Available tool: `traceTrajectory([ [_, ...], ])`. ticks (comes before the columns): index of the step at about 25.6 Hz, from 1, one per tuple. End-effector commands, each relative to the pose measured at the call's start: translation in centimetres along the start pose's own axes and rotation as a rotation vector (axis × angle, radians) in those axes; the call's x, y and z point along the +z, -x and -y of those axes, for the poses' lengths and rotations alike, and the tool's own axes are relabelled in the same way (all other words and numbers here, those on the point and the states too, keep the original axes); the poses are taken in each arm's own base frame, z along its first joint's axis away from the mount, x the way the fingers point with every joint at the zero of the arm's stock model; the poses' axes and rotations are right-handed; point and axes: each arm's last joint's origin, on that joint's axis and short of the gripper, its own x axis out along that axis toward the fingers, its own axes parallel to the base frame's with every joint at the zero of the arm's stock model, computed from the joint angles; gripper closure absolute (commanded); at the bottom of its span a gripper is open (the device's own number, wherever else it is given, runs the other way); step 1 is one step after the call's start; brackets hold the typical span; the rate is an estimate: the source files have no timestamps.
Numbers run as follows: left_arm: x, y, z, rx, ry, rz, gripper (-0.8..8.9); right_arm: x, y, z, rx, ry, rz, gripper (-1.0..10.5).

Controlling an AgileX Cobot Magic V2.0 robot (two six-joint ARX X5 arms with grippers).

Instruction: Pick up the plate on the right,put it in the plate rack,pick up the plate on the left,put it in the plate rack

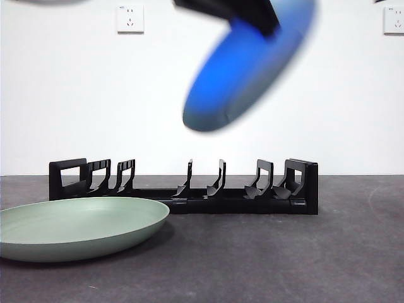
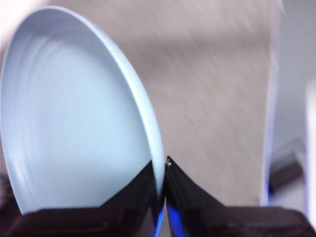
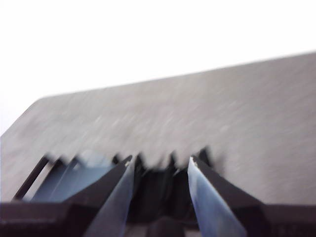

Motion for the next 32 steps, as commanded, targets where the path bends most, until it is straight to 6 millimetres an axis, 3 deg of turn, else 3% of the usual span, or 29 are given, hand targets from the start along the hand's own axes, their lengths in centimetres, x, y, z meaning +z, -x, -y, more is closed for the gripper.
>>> traceTrajectory([
  [1,0.0,1.3,-2.4,0.080,0.201,0.043,8.22,0.3,0.5,-0.1,-0.001,-0.008,0.028,7.6],
  [4,0.1,2.8,-4.7,0.143,0.295,0.098,8.22,0.3,0.5,-0.1,-0.001,-0.007,0.027,7.6],
  [8,-0.3,4.1,-7.8,0.064,0.437,0.171,8.22,0.2,0.4,-0.1,-0.004,-0.008,0.016,7.6],
  [19,-3.3,6.8,-15.3,0.102,0.611,0.239,8.23,0.1,0.4,-0.1,-0.009,-0.009,0.013,7.6],
  [26,-5.1,6.4,-17.7,0.120,0.651,0.221,8.23,0.1,0.4,0.0,-0.018,-0.011,0.016,7.6],
  [32,-6.8,4.5,-19.0,0.113,0.690,0.179,8.23,0.1,0.4,0.0,-0.018,-0.011,0.016,7.6],
])
